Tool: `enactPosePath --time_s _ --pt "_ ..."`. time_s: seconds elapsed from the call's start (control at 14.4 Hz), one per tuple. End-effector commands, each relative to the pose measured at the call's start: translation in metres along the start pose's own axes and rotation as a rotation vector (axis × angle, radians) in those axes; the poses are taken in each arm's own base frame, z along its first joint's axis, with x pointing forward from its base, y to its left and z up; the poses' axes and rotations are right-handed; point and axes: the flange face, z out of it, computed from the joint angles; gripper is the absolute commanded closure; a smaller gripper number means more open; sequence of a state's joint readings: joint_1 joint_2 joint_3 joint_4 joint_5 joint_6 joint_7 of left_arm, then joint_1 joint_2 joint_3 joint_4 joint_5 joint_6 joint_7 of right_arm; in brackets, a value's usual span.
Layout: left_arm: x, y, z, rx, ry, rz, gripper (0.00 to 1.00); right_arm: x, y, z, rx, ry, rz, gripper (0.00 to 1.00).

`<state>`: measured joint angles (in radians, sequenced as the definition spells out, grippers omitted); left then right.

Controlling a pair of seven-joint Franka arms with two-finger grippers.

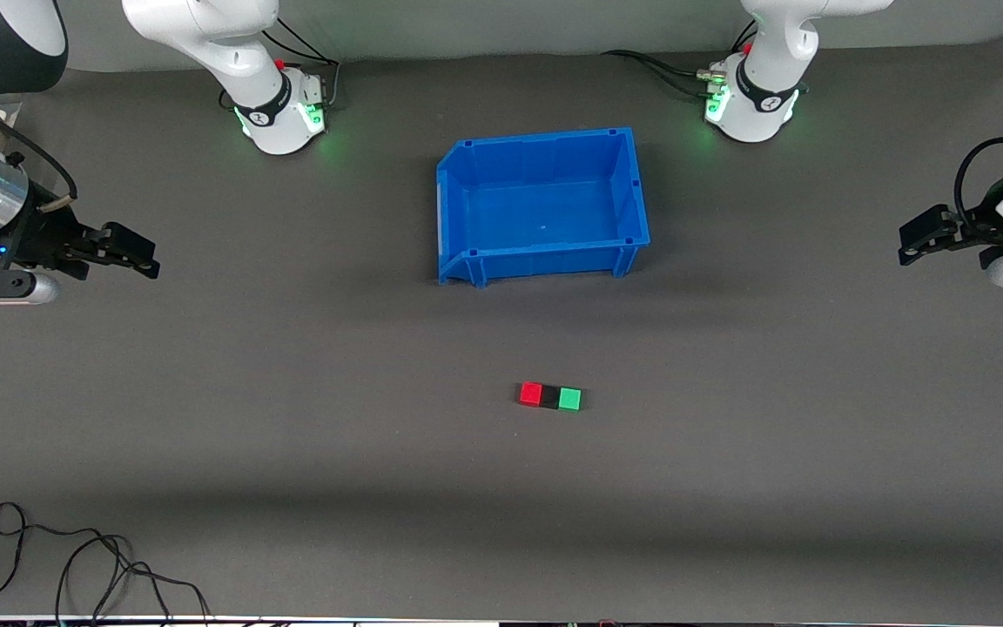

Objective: Attach green and red cubes to black cube

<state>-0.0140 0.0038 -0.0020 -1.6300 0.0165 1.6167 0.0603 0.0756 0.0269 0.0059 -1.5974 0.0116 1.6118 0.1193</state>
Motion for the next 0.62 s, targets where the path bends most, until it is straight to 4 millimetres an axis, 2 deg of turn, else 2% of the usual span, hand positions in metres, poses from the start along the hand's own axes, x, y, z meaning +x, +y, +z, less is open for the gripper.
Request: enactPosePath --time_s 0.0,0.21,0.55 --pt "0.006 -0.005 -0.001 0.011 -0.001 -0.013 0.03 -0.004 0.005 -0.009 -0.007 0.032 -0.02 0.0" --pt "0.005 -0.006 0.0 0.015 -0.005 -0.013 0.03 -0.002 0.006 -0.021 -0.001 0.056 -0.003 0.0" --pt "0.0 -0.012 0.002 0.015 -0.023 -0.025 0.01 0.003 0.004 -0.026 0.004 0.069 -0.005 0.0"
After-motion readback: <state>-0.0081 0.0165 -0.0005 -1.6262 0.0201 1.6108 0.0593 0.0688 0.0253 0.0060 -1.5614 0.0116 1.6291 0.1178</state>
